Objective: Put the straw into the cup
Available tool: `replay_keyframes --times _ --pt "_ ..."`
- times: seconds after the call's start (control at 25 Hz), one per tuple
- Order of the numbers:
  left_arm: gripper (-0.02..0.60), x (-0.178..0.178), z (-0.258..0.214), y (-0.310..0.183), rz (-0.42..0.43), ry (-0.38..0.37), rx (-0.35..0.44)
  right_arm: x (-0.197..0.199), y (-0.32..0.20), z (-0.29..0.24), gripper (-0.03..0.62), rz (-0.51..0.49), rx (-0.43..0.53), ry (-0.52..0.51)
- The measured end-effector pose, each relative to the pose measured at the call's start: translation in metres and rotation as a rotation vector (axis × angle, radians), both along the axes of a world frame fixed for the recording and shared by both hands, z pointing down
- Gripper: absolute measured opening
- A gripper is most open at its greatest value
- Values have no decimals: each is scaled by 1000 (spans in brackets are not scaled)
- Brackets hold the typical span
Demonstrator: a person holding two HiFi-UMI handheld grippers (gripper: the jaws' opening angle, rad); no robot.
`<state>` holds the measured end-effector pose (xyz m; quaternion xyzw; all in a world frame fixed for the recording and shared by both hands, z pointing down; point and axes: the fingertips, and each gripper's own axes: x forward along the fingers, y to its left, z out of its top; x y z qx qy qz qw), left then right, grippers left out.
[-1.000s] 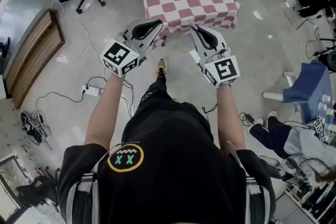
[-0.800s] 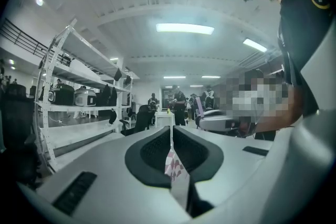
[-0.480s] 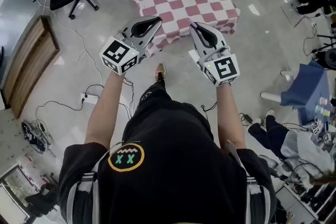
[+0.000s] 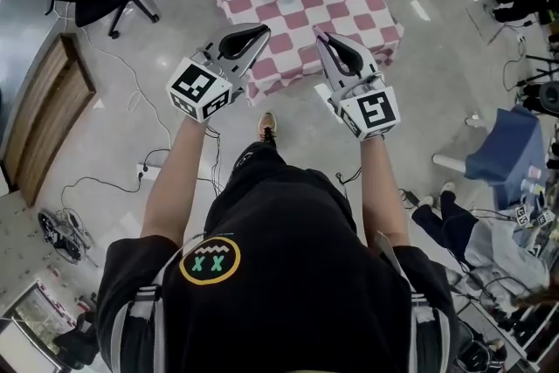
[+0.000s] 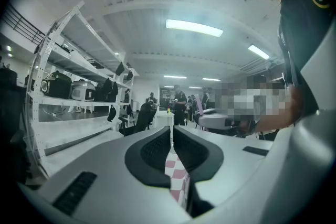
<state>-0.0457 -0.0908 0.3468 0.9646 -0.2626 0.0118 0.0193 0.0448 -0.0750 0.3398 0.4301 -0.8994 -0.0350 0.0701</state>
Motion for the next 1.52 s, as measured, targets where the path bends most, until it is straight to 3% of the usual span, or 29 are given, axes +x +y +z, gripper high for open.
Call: replay_keyframes --times 0.8,1.52 --pt "32 -18 9 -89 23 24 -14 -24 -84 7 48 30 -3 40" --pt "32 16 21 -155 8 2 -3 -1 -155 21 48 -6 3 26"
